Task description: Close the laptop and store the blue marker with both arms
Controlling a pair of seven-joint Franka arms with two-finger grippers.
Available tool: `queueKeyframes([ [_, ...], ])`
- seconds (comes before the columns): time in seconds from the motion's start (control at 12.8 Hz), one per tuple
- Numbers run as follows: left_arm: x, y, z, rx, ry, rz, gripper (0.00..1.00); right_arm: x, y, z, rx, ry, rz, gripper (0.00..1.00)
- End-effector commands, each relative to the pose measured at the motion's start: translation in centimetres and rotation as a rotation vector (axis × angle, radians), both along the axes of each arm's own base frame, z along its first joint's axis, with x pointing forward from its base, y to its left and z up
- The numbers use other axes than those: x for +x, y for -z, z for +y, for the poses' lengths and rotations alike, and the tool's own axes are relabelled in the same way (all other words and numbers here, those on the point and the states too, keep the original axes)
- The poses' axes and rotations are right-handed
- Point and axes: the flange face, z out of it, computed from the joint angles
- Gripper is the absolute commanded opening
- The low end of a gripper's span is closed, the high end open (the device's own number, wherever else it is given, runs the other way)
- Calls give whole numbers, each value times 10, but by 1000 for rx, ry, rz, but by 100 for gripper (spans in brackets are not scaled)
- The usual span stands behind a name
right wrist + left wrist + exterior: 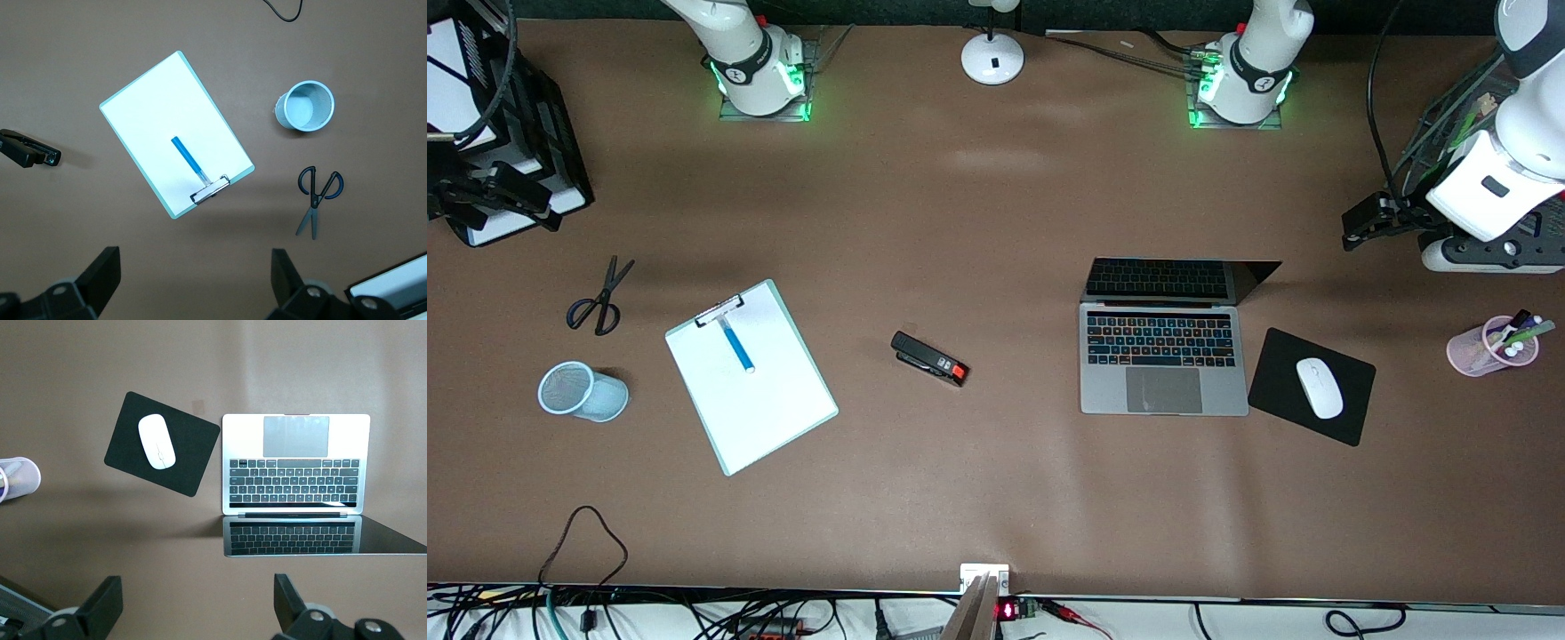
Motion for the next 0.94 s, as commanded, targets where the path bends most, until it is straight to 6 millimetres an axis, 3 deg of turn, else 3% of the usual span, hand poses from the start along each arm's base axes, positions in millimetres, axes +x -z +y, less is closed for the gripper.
queueKeyframes([
  [0.0,3,-4,1,2,-7,9,100,-2,-2,0,-10,2,-19,100],
  [0.47,-1,-1,-4,4,-10,40,100,6,7,-4,-12,8,-7,100],
  [0.62,2,10,-6,-4,-13,76,100,13,11,-2,-14,6,-7,100],
  [0.86,10,27,-4,10,13,111,100,26,33,-3,-16,9,25,100],
])
